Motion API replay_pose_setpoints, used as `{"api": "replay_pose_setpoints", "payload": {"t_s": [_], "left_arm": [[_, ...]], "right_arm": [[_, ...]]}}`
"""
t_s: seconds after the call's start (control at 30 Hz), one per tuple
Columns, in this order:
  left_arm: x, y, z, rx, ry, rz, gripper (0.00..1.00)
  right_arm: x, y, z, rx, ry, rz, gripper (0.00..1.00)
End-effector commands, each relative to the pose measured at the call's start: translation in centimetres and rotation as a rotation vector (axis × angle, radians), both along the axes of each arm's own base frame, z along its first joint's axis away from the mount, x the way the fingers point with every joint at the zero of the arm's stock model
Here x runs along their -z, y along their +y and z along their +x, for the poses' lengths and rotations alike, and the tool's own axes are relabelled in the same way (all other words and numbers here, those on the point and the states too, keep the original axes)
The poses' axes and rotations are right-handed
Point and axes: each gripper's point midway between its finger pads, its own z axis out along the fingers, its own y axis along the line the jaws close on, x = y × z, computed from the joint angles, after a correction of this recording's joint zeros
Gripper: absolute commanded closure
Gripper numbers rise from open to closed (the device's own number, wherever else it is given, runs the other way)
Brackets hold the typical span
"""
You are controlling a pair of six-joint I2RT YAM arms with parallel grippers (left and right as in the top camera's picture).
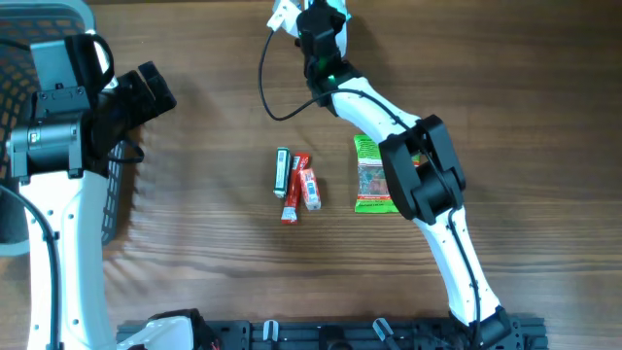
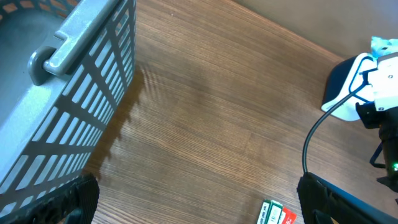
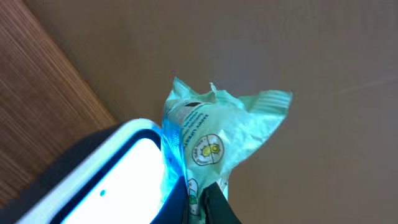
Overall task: Scan the item barcode
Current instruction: 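Hold the mint-green pack under the white scanner, then carry the pack to the table's right side and release it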
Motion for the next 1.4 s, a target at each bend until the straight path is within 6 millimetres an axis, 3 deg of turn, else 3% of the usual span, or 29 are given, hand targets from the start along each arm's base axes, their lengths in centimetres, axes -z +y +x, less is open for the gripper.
{"api": "replay_pose_setpoints", "payload": {"t_s": [0.0, 0.13, 0.33, 0.43, 0.53, 0.6, 0.77, 0.87, 0.97, 1.2, 1.23, 1.33, 1.37], "left_arm": [[-0.7, 0.2, 0.0, 0.007, -0.017, 0.020, 0.00], [-0.7, 0.2, 0.0, 0.007, -0.017, 0.020, 0.00], [-0.7, 0.2, 0.0, 0.007, -0.017, 0.020, 0.00], [-0.7, 0.2, 0.0, 0.007, -0.017, 0.020, 0.00], [-0.7, 0.2, 0.0, 0.007, -0.017, 0.020, 0.00], [-0.7, 0.2, 0.0, 0.007, -0.017, 0.020, 0.00], [-0.7, 0.2, 0.0, 0.007, -0.017, 0.020, 0.00], [-0.7, 0.2, 0.0, 0.007, -0.017, 0.020, 0.00], [-0.7, 0.2, 0.0, 0.007, -0.017, 0.020, 0.00], [-0.7, 0.2, 0.0, 0.007, -0.017, 0.020, 0.00], [-0.7, 0.2, 0.0, 0.007, -0.017, 0.020, 0.00], [-0.7, 0.2, 0.0, 0.007, -0.017, 0.020, 0.00], [-0.7, 0.2, 0.0, 0.007, -0.017, 0.020, 0.00]], "right_arm": [[0.2, 1.5, -0.1, -0.039, 0.018, 0.133, 0.96], [-0.5, 1.4, 0.0, -0.031, -0.011, 0.133, 0.96], [-4.1, 0.6, 0.5, -0.003, -0.157, 0.027, 0.96], [-4.9, 0.8, 0.5, -0.023, -0.192, -0.051, 0.96], [-4.3, 1.0, 0.5, -0.038, -0.168, -0.100, 0.96], [-2.9, 1.1, 0.4, -0.046, -0.112, -0.104, 0.96], [0.8, 1.9, -0.3, -0.071, 0.040, 0.060, 0.96], [0.3, 1.8, -0.3, -0.056, 0.026, 0.107, 0.96], [-2.8, 1.1, 0.0, -0.011, -0.057, 0.131, 0.96], [-14.5, -0.3, -2.0, 0.013, -0.150, 0.311, 0.96], [-16.5, -0.6, -3.0, 0.009, -0.125, 0.367, 0.96], [-19.9, -1.1, -6.2, -0.016, -0.011, 0.491, 0.96], [-21.5, -1.8, -8.4, -0.016, 0.060, 0.557, 0.96]]}}
